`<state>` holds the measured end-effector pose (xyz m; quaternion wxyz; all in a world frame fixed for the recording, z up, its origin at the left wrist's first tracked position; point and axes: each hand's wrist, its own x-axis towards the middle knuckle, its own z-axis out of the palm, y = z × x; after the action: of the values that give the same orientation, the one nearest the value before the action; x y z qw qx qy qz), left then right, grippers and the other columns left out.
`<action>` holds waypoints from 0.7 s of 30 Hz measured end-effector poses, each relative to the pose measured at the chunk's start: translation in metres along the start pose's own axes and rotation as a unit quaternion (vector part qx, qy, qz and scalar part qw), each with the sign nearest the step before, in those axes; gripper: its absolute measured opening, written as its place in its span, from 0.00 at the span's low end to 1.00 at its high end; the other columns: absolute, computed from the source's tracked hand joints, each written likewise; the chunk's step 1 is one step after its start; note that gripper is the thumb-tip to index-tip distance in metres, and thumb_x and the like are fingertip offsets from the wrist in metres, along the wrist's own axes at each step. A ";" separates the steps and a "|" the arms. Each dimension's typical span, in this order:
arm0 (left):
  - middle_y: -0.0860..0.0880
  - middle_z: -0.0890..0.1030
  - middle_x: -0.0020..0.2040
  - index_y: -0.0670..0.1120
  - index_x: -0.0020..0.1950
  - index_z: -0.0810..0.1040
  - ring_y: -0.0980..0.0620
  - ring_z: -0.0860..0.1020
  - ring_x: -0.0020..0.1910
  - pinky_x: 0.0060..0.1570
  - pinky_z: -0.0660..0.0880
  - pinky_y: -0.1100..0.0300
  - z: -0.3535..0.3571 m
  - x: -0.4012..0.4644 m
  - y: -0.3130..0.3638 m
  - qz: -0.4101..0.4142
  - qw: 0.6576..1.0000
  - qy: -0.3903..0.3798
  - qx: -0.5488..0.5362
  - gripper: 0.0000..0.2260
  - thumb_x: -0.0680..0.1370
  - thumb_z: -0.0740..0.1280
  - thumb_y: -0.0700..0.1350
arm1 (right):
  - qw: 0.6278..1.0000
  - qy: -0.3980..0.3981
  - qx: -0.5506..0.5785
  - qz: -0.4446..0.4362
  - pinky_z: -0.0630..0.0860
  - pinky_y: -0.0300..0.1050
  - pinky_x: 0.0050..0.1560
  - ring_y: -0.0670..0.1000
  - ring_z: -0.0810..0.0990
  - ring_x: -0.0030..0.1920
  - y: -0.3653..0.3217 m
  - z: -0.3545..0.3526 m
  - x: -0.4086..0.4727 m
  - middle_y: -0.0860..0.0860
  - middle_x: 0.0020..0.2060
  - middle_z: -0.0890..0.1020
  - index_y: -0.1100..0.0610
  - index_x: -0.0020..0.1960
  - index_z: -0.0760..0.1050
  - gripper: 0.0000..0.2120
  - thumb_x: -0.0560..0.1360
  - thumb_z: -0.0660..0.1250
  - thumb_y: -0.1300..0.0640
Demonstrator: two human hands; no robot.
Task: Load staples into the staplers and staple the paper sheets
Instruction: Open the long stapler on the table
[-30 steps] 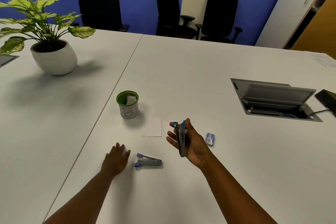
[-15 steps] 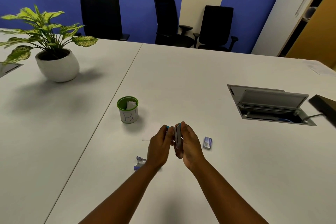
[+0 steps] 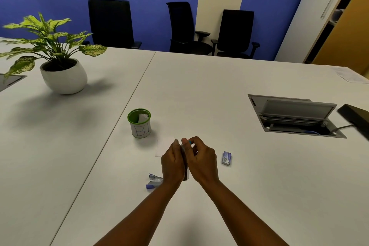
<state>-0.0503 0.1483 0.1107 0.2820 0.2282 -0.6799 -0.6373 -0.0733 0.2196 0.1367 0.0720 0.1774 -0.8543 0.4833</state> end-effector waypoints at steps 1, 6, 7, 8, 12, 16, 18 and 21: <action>0.50 0.76 0.30 0.52 0.34 0.72 0.53 0.75 0.31 0.34 0.73 0.63 0.001 -0.001 0.000 0.001 1.000 0.003 -0.003 0.18 0.82 0.52 0.45 | 1.000 0.000 -0.011 -0.011 0.65 0.29 0.25 0.42 0.70 0.23 0.001 0.000 0.000 0.43 0.23 0.70 0.56 0.43 0.75 0.16 0.75 0.60 0.43; 0.51 0.76 0.29 0.52 0.35 0.73 0.56 0.75 0.30 0.27 0.70 0.74 0.006 -0.001 0.001 -0.010 1.000 0.006 -0.013 0.19 0.82 0.51 0.44 | 1.000 0.006 -0.004 -0.023 0.63 0.29 0.26 0.43 0.69 0.22 0.005 0.005 -0.003 0.44 0.23 0.71 0.58 0.46 0.74 0.13 0.77 0.59 0.49; 0.50 0.75 0.27 0.50 0.34 0.73 0.55 0.73 0.28 0.25 0.68 0.73 0.007 -0.002 0.001 -0.008 1.000 0.010 -0.010 0.19 0.82 0.52 0.44 | 1.000 0.004 -0.012 -0.025 0.63 0.29 0.25 0.43 0.69 0.22 0.005 0.006 -0.003 0.46 0.24 0.72 0.58 0.48 0.73 0.13 0.78 0.58 0.49; 0.50 0.74 0.27 0.49 0.33 0.72 0.55 0.72 0.27 0.25 0.67 0.73 0.007 -0.002 0.000 -0.007 1.000 0.013 -0.008 0.19 0.82 0.52 0.44 | 0.999 0.001 -0.020 -0.027 0.63 0.28 0.25 0.43 0.69 0.23 0.005 0.007 -0.003 0.47 0.25 0.73 0.58 0.49 0.72 0.12 0.78 0.57 0.49; 0.49 0.74 0.28 0.48 0.33 0.72 0.54 0.73 0.28 0.27 0.69 0.70 0.010 -0.003 -0.002 -0.026 0.999 0.020 -0.014 0.19 0.82 0.51 0.45 | 0.999 0.000 -0.026 -0.042 0.63 0.29 0.26 0.44 0.70 0.24 0.007 0.007 -0.004 0.48 0.27 0.73 0.60 0.49 0.72 0.12 0.78 0.57 0.51; 0.48 0.74 0.28 0.47 0.33 0.72 0.53 0.73 0.30 0.29 0.70 0.67 0.014 -0.002 0.000 -0.040 0.999 0.021 -0.019 0.20 0.82 0.50 0.47 | 0.998 0.008 -0.019 -0.056 0.65 0.29 0.24 0.42 0.69 0.23 0.007 0.006 -0.003 0.47 0.27 0.73 0.60 0.47 0.71 0.12 0.78 0.57 0.52; 0.47 0.75 0.31 0.45 0.34 0.72 0.50 0.75 0.32 0.34 0.73 0.62 0.016 -0.002 0.003 -0.059 0.997 0.037 -0.021 0.20 0.82 0.50 0.48 | 0.997 0.023 -0.014 -0.067 0.66 0.29 0.23 0.42 0.68 0.22 0.005 0.004 -0.002 0.47 0.27 0.72 0.61 0.46 0.71 0.13 0.78 0.57 0.51; 0.44 0.75 0.38 0.40 0.44 0.73 0.48 0.75 0.39 0.41 0.75 0.56 0.018 0.003 0.006 -0.141 0.984 0.101 -0.028 0.20 0.82 0.49 0.51 | 0.992 0.080 0.001 -0.093 0.60 0.28 0.22 0.43 0.67 0.22 -0.002 0.000 -0.002 0.47 0.26 0.70 0.63 0.45 0.70 0.22 0.77 0.51 0.44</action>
<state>-0.0641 0.1604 0.1161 0.2631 0.3768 -0.5908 -0.6631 -0.0708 0.2195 0.1376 0.1851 0.2168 -0.8251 0.4879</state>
